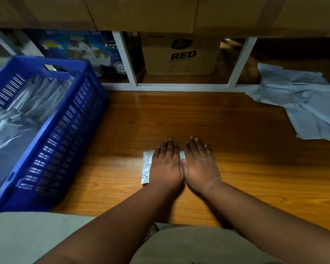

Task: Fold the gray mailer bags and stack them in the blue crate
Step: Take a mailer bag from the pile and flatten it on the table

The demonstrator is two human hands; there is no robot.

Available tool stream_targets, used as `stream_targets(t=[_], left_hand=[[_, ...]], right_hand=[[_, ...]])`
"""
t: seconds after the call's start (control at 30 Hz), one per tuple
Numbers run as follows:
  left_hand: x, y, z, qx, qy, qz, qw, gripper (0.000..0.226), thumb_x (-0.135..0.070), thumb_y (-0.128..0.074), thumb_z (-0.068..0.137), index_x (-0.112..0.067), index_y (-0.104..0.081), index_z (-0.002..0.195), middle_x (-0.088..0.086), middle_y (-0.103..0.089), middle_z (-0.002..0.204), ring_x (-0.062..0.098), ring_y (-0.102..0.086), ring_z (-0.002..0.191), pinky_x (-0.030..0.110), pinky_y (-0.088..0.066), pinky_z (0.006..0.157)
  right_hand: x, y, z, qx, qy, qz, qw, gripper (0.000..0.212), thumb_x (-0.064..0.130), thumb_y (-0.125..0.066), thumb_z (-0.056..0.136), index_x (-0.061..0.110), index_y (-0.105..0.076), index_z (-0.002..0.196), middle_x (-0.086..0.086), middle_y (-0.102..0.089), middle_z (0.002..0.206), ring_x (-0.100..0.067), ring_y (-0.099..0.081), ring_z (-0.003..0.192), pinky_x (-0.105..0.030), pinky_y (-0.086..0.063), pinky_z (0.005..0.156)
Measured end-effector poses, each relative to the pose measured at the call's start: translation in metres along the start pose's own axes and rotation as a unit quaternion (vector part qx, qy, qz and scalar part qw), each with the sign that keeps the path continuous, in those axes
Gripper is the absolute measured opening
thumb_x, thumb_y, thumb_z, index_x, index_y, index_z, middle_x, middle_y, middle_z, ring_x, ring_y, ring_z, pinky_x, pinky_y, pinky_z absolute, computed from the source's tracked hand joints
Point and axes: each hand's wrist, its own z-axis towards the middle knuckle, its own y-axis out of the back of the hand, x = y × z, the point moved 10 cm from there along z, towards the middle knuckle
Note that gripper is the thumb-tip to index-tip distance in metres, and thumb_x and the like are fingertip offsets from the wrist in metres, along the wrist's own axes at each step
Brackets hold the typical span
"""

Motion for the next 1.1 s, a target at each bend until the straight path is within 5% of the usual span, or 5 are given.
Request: stream_targets(t=[0.63,0.77,0.87,0.97,1.1], left_hand=[[0.006,-0.008,0.003,0.036,0.008,-0.036,0.999,0.069,-0.042,-0.027,0.108,-0.008,-0.022,0.168,0.016,-0.014,0.176,0.030,-0.008,0.164,0.051,-0.011,0.131],[0.005,-0.001,0.003,0.072,-0.002,-0.040,0.997,0.071,-0.044,-0.021,0.107,-0.008,-0.021,0.168,0.016,-0.012,0.176,0.031,-0.008,0.164,0.051,-0.012,0.132],[0.014,0.002,0.005,0.085,-0.028,-0.016,0.996,0.070,-0.044,-0.031,0.105,-0.005,-0.036,0.163,0.019,-0.030,0.171,0.035,-0.030,0.159,0.051,-0.023,0.128],[0.034,0.008,0.000,0.079,-0.023,0.022,0.996,0.071,-0.045,-0.036,0.102,-0.003,-0.044,0.159,0.021,-0.042,0.164,0.038,-0.040,0.153,0.053,-0.030,0.125],[0.054,0.009,-0.012,0.085,0.007,0.016,0.996,0.074,-0.046,-0.028,0.107,-0.006,-0.016,0.168,0.017,-0.016,0.176,0.034,-0.013,0.163,0.052,-0.009,0.131]], right_hand=[[-0.001,-0.007,0.006,-0.005,-0.007,-0.023,1.000,0.069,0.048,-0.030,0.107,0.024,-0.017,0.170,-0.010,-0.009,0.179,-0.034,-0.003,0.165,-0.060,-0.012,0.130],[-0.001,-0.004,0.005,0.026,-0.007,-0.020,0.999,0.078,0.054,-0.004,0.099,0.027,-0.008,0.172,-0.006,0.005,0.179,-0.030,0.007,0.165,-0.059,-0.002,0.131],[-0.002,-0.002,0.007,0.057,-0.022,-0.020,0.998,0.079,0.058,0.001,0.099,0.027,0.001,0.171,-0.003,0.014,0.178,-0.027,0.015,0.164,-0.061,0.004,0.129],[0.016,0.010,0.006,0.026,-0.011,-0.023,0.999,0.076,0.057,-0.010,0.104,0.020,-0.008,0.171,-0.006,0.004,0.179,-0.028,0.006,0.165,-0.060,-0.001,0.130],[0.044,0.004,0.008,0.008,0.019,-0.016,1.000,0.077,0.056,-0.016,0.102,0.018,-0.025,0.169,-0.008,-0.014,0.178,-0.031,-0.010,0.165,-0.064,-0.012,0.129]])
